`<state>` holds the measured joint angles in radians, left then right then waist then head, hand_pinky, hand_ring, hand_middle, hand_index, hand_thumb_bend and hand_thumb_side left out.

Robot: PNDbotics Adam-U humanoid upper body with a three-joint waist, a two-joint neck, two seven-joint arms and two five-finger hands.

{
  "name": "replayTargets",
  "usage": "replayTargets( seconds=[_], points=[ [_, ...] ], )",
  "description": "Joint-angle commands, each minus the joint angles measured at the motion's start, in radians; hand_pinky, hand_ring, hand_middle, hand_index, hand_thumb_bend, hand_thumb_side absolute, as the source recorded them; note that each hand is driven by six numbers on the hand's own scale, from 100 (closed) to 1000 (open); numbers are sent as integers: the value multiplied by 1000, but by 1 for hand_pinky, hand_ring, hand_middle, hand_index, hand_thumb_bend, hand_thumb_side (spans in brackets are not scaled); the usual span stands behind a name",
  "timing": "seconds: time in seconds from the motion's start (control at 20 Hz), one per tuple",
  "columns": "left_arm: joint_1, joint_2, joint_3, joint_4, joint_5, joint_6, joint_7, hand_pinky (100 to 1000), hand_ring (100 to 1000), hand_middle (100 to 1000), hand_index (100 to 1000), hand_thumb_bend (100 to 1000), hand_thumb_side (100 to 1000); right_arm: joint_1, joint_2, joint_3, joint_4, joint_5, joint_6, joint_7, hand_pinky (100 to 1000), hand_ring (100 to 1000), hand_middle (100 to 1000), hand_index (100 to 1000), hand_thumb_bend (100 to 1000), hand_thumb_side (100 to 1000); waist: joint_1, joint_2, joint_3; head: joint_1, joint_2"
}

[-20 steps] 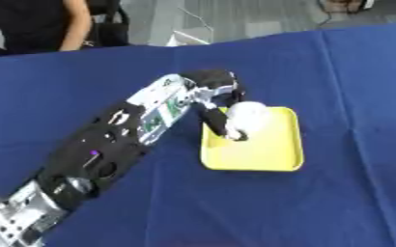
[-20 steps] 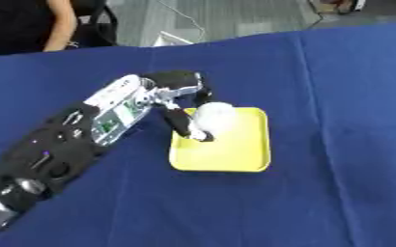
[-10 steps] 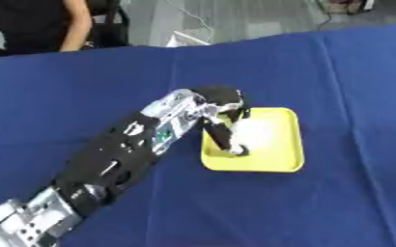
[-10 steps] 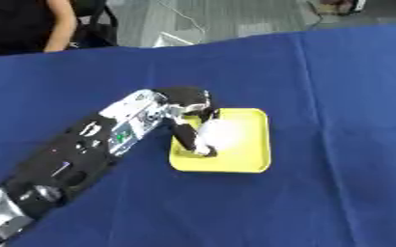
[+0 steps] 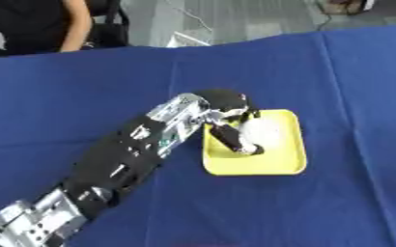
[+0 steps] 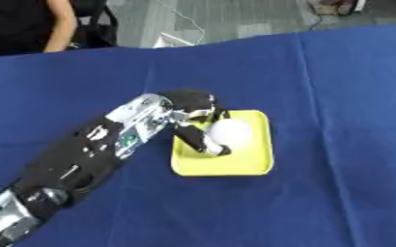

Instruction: Pick up objects on the table and place them in the box.

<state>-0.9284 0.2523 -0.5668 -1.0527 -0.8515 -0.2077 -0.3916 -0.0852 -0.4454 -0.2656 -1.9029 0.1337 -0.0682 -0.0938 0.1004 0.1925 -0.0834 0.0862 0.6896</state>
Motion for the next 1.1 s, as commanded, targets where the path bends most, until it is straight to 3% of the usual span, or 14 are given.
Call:
replayTargets(
  seconds=[0.05, 0.55, 0.75, 1.1],
  points=[
    [-8, 22, 4, -27, -10, -6, 13, 917, 879, 837, 910, 560, 869, -9, -16, -6, -14, -4, -2, 0, 677, 710, 859, 953, 385, 768, -9, -11, 2, 9, -15],
    [-20, 69, -3, -103, 57, 2, -5, 945, 907, 868, 938, 597, 975, -6, -19, -9, -11, -2, -2, -2, 677, 709, 859, 953, 383, 767, -9, -12, 7, 5, -16],
    [-58, 156, -12, -241, 148, 17, -43, 947, 917, 873, 939, 606, 928, -1, -22, -12, -11, 0, -1, -4, 677, 709, 859, 953, 384, 768, -4, -16, 12, -4, -13],
    [-134, 324, 17, -505, 284, 99, -122, 944, 926, 875, 932, 621, 858, 8, -28, -16, -12, 5, 1, -8, 677, 709, 859, 954, 383, 768, 3, -22, 24, -17, -15]
  ],
)
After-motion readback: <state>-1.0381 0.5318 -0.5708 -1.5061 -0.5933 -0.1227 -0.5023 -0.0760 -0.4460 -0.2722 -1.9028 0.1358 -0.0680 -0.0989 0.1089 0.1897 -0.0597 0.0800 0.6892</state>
